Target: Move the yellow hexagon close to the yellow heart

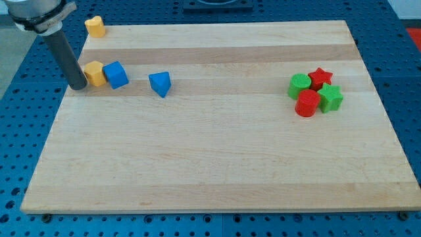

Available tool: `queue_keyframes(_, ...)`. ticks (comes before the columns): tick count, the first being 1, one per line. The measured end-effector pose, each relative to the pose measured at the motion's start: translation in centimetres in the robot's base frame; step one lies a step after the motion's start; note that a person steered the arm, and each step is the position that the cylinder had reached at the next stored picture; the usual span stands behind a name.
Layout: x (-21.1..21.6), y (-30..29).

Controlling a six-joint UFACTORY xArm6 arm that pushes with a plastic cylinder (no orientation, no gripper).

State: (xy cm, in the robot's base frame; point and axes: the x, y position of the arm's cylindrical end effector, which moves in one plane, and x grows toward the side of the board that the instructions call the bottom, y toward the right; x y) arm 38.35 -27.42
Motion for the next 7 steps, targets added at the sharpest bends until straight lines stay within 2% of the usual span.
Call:
queue_keyframes(1,0.1,1.2)
queue_keyframes(3,-8.6,0.8)
queue_keyframes(4,-7.4,0.4)
queue_keyframes(5,-4.3,0.7)
queue_keyframes(7,-6.8,4.9)
